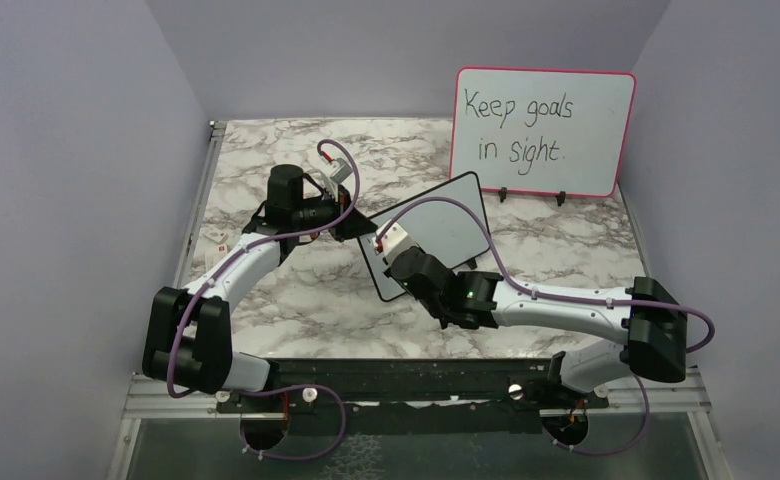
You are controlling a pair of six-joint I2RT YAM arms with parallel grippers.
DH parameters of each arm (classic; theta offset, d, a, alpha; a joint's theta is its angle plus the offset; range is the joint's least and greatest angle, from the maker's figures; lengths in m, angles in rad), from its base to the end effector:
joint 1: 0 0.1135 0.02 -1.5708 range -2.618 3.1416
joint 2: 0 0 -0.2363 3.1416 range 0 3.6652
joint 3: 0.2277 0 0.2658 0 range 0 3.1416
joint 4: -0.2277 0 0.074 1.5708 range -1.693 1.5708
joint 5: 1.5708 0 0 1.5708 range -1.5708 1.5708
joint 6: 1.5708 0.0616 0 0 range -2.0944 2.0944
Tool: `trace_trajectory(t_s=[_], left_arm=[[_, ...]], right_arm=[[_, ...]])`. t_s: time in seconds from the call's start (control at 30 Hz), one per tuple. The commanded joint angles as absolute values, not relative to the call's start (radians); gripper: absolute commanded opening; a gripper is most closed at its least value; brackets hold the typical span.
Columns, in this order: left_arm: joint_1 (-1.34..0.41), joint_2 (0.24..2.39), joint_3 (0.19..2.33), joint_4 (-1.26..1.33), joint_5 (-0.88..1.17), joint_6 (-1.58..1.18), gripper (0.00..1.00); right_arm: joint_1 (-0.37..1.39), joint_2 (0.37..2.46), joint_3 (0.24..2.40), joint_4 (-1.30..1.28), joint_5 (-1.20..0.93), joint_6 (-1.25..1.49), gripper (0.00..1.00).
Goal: Write a sentence on the whiteboard
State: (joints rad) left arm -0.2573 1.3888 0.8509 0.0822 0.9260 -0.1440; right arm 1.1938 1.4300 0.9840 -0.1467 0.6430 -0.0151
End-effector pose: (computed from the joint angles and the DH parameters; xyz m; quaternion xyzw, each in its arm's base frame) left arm 0.3066 -0.1316 0.2159 0.2789 0.7446 -0.4657 0.3884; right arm 0.1627 0.3105 0.2210 -0.3538 0.7735 0.0158 0.5256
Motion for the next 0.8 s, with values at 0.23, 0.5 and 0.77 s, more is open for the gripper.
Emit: trace_trajectory(t_s=[0.23, 0.5, 0.77], left_arm=[[-0.267, 1.418, 0.839, 0.002, 0.821, -0.056, 0.00], [-0.267, 1.419, 0.839, 0.002, 0.823, -0.056, 0.00], [-0.267, 1.418, 0.839, 0.002, 0.821, -0.056, 0.00]], right_arm=[[1.172, 1.414, 0.980, -0.055, 0.698, -0.009, 0.01], [1.172, 1.413, 0.983, -0.038, 0.673, -0.020, 0.01], [1.172, 1.414, 0.988, -0.024, 0.658, -0.029, 0.00]])
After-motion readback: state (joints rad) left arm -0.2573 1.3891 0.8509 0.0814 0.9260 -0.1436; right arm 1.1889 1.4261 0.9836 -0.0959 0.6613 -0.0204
